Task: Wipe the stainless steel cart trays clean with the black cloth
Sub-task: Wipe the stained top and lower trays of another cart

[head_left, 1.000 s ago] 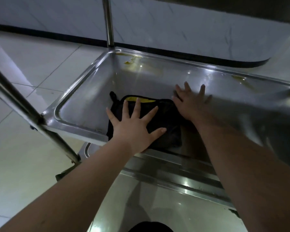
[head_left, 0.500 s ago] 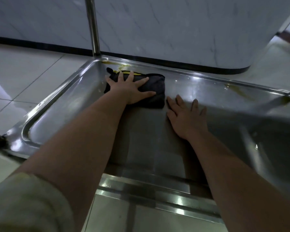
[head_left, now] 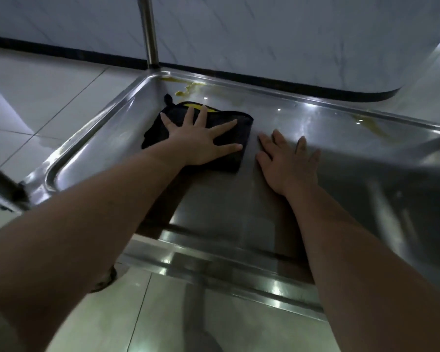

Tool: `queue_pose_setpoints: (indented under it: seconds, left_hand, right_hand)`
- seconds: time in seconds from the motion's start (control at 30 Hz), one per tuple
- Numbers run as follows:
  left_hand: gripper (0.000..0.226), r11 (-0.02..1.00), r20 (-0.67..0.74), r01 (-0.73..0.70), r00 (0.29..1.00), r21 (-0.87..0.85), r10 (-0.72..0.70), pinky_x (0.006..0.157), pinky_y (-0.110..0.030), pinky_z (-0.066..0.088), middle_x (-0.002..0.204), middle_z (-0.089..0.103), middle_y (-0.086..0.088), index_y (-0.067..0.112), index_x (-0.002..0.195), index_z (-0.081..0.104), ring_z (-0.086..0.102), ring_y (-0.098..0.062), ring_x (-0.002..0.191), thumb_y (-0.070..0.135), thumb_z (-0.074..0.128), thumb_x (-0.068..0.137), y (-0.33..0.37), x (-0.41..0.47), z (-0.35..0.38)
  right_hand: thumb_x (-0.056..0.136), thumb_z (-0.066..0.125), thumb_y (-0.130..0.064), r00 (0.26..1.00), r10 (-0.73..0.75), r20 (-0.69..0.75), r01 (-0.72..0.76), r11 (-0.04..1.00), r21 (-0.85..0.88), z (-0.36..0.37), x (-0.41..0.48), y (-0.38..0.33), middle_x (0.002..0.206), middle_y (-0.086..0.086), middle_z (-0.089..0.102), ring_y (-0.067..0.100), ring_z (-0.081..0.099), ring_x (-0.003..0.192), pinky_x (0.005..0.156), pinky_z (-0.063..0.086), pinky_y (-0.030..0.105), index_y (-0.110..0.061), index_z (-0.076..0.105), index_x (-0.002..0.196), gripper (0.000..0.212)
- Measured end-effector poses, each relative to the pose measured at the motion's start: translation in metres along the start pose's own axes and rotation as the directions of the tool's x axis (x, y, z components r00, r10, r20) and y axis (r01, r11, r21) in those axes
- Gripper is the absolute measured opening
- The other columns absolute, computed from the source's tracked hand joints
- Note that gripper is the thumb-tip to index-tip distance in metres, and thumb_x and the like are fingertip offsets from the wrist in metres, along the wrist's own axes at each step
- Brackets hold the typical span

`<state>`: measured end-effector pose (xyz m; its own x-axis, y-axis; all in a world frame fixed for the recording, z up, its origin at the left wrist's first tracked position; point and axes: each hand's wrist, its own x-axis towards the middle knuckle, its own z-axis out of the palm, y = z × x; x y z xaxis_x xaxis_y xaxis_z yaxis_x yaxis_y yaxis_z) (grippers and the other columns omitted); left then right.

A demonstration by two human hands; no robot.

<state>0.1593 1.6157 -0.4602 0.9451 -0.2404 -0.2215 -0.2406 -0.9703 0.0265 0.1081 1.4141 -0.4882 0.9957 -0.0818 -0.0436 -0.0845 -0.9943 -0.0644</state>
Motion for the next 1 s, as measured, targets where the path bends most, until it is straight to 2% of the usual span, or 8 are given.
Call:
queue_pose_setpoints:
  seconds: [0.17,0.3,0.47,0.57,0.63,0.73,0.87,1.0]
  left_hand:
    - [0.079,0.997,0.083,-0.069,0.994,0.021,0.067,0.105,-0.077,-0.01,0.159,-0.03,0.0,0.072,0.133,-0.022,-0.027,-0.031,0.146,0.094,0.004,0.062,-0.027,-0.1,0.017]
    - [0.078,0.998,0.064,-0.054,0.997,0.043,0.051,0.104,-0.078,-0.009,0.159,-0.032,0.0,0.074,0.126,-0.029,-0.027,-0.032,0.146,0.098,-0.007,0.055,-0.035,-0.139,0.029]
    - [0.08,0.999,0.033,-0.037,0.999,0.007,0.037,0.104,-0.078,-0.011,0.16,-0.03,-0.001,0.073,0.131,-0.023,-0.027,-0.032,0.146,0.096,0.002,0.059,-0.034,-0.141,0.032]
    - [0.081,0.999,0.026,-0.032,0.999,-0.014,0.032,0.104,-0.077,-0.013,0.16,-0.029,-0.001,0.073,0.133,-0.02,-0.027,-0.032,0.146,0.095,0.003,0.059,-0.035,-0.144,0.032]
    - [0.083,0.999,0.029,-0.019,0.999,-0.035,0.02,0.104,-0.077,-0.013,0.16,-0.03,-0.001,0.072,0.135,-0.018,-0.028,-0.032,0.145,0.096,0.005,0.058,-0.035,-0.144,0.032]
    - [0.084,0.997,0.013,0.04,0.999,-0.062,-0.039,0.104,-0.076,-0.016,0.159,-0.03,-0.001,0.073,0.135,-0.016,-0.03,-0.035,0.144,0.097,0.008,0.058,-0.045,-0.137,0.033]
    - [0.08,0.988,-0.016,0.137,0.99,-0.071,-0.138,0.103,-0.079,-0.011,0.162,-0.024,0.001,0.075,0.132,-0.017,-0.024,-0.036,0.146,0.098,0.008,0.059,-0.082,-0.1,0.025]
    - [0.082,0.995,-0.046,0.097,0.994,-0.015,-0.097,0.105,-0.079,-0.008,0.164,-0.017,-0.002,0.071,0.138,-0.011,-0.016,-0.038,0.148,0.097,0.012,0.064,-0.094,-0.041,0.01]
  right_hand:
    - [0.095,0.014,-0.07,1.0,0.007,0.01,-0.007,1.0,0.002,-0.004,0.002,0.001,0.164,-0.013,0.0,0.042,-0.002,0.148,0.113,-0.001,0.067,-0.047,0.007,0.153,0.063]
    - [0.087,0.02,-0.08,1.0,-0.01,0.022,0.01,1.0,-0.008,-0.008,0.0,0.001,0.164,-0.014,0.002,0.046,0.0,0.147,0.112,0.003,0.069,-0.047,0.009,0.153,0.074]
    - [0.078,0.006,-0.09,0.995,0.035,0.094,-0.041,0.998,0.055,-0.015,0.003,-0.017,0.164,-0.013,-0.004,0.041,-0.008,0.148,0.108,-0.005,0.074,-0.047,0.005,0.153,0.087]
    - [0.088,0.01,-0.079,0.995,-0.093,0.039,0.089,0.991,0.097,-0.01,0.007,-0.049,0.164,-0.013,-0.001,0.037,-0.01,0.149,0.109,-0.008,0.073,-0.046,0.01,0.153,0.073]
    - [0.084,0.005,-0.08,0.985,-0.17,0.006,0.169,0.984,0.06,0.0,0.003,-0.059,0.164,-0.012,0.004,0.042,-0.002,0.148,0.11,-0.005,0.073,-0.048,0.009,0.151,0.075]
    - [0.086,0.011,-0.08,0.989,-0.146,-0.04,0.146,0.989,0.004,0.006,-0.003,-0.056,0.163,-0.015,0.009,0.047,0.007,0.145,0.108,0.0,0.075,-0.05,0.011,0.15,0.071]
    - [0.084,0.009,-0.082,0.986,-0.159,-0.046,0.157,0.986,-0.048,0.007,-0.006,-0.055,0.164,-0.011,0.007,0.048,0.005,0.145,0.109,0.005,0.074,-0.051,0.005,0.151,0.073]
    - [0.082,0.008,-0.084,0.991,-0.13,-0.025,0.128,0.989,-0.074,0.008,-0.007,-0.059,0.165,-0.011,0.001,0.047,0.0,0.146,0.111,0.003,0.072,-0.052,-0.001,0.15,0.076]
